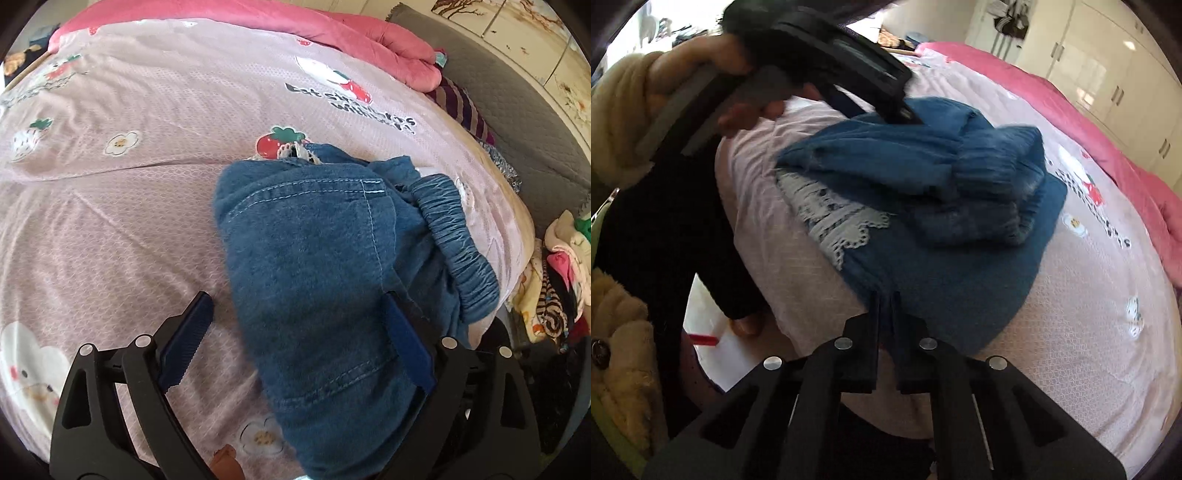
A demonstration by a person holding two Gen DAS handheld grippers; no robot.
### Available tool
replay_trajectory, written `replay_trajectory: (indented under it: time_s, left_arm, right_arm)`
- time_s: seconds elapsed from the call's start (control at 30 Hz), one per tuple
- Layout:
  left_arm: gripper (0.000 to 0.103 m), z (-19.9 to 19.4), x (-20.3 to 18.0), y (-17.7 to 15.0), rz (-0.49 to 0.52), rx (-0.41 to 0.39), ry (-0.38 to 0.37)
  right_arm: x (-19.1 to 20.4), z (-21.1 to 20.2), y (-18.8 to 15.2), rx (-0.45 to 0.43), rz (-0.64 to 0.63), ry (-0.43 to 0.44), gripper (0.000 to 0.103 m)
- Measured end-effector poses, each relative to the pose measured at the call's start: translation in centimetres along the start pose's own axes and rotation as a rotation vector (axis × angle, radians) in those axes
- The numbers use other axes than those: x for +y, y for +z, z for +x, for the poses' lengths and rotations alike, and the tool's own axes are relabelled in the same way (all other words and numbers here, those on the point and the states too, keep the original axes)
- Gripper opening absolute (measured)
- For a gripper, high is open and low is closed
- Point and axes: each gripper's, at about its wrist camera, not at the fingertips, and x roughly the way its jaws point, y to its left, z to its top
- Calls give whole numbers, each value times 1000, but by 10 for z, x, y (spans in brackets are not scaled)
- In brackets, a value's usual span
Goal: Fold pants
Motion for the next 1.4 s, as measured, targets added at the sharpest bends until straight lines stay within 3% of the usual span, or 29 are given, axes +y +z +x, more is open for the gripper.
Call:
replay_trajectory:
  time_s: [0.17, 0.23, 0.27, 0.3, 0.37, 0.5, 0.6, 0.87, 1.1, 1.4]
  left_arm:
    - [88, 5, -1, -1, -9, -8, -7]
    - [88, 4, 0, -1, -14, -15, -11]
    - [88, 3, 0, -1, -14, -15, -12]
    - [88, 2, 0, -1, -11, -17, -12]
    - [88, -1, -1, -1, -3, -21, -10]
    - [88, -6, -3, -3, 10, -32, -6]
    - [88, -10, -4, -7, 16, -41, -3]
    - [93, -32, -8, -11, 74, -91, 59]
    - [93, -34, -8, -14, 112, -105, 119]
    - [93, -23, -6, -16, 101, -91, 98]
  right_arm:
    - [3, 2, -8, -10, 35, 24, 9]
    - [0, -2, -6, -3, 62, 67, 23]
    - [-2, -8, -5, -13, 81, 91, 39]
    - [-4, -14, -5, -27, 95, 98, 45]
    - [-15, -30, -2, -72, 162, 113, 46]
    - [-51, -54, 4, -159, 335, 103, 74]
    - [-79, -64, 10, -201, 447, 70, 86]
    - [-134, -39, 24, -178, 651, 78, 94]
    - [-144, -9, 37, -141, 701, 115, 95]
    - [-149, 8, 41, -120, 728, 124, 98]
